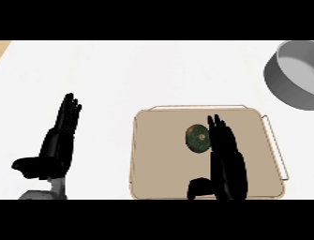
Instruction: Pick the squash from the tray and place it in the pot
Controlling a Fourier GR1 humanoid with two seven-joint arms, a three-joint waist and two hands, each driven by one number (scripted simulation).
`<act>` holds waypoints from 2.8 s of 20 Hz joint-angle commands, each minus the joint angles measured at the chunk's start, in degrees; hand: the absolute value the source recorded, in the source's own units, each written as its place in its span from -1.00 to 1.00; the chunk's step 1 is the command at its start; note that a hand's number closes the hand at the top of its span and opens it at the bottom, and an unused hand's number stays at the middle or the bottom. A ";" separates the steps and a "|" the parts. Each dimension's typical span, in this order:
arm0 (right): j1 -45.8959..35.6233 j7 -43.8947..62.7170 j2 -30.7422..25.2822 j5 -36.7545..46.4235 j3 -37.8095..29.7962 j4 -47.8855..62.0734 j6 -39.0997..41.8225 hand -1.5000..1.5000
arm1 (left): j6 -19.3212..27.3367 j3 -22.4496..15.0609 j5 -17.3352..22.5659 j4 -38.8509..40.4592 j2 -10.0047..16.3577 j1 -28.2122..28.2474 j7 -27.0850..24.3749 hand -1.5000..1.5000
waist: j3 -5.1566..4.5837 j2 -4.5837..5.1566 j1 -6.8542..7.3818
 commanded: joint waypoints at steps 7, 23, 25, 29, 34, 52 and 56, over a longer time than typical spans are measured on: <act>-10.59 -5.68 0.28 -2.98 -6.11 14.38 -2.17 1.00 | -1.90 1.39 -0.94 -2.04 -0.57 0.69 2.53 0.00 | 0.43 0.57 0.39; -7.56 -7.50 -3.56 5.86 -2.02 7.41 0.78 1.00 | -3.23 2.88 -1.89 -3.33 -1.08 1.28 3.60 0.00 | 0.40 0.51 0.47; -13.70 -10.75 -4.99 1.46 -2.62 12.99 8.69 1.00 | -1.38 0.32 -4.01 -1.95 -3.62 -0.73 3.05 0.00 | 0.39 0.93 1.45; -18.95 -16.00 -9.43 -3.69 -4.23 13.98 20.22 1.00 | -2.11 0.59 -3.63 -2.94 -3.02 1.89 2.08 0.00 | 0.40 0.67 1.44; -19.58 -17.45 -8.85 -2.67 -6.52 4.51 18.53 1.00 | -1.46 2.02 -4.04 -1.22 -4.19 -0.67 2.74 0.00 | 0.41 0.47 0.02; -17.05 -6.05 -13.73 3.89 -21.06 -18.51 24.54 1.00 | -3.08 1.83 -4.67 -3.96 -4.57 4.59 0.56 0.00 | 0.43 0.47 0.04; -23.33 -7.82 -15.01 1.54 -27.68 -10.25 24.88 1.00 | -4.15 3.71 -4.00 -2.31 -3.65 1.90 1.42 0.00 | 0.42 0.55 0.32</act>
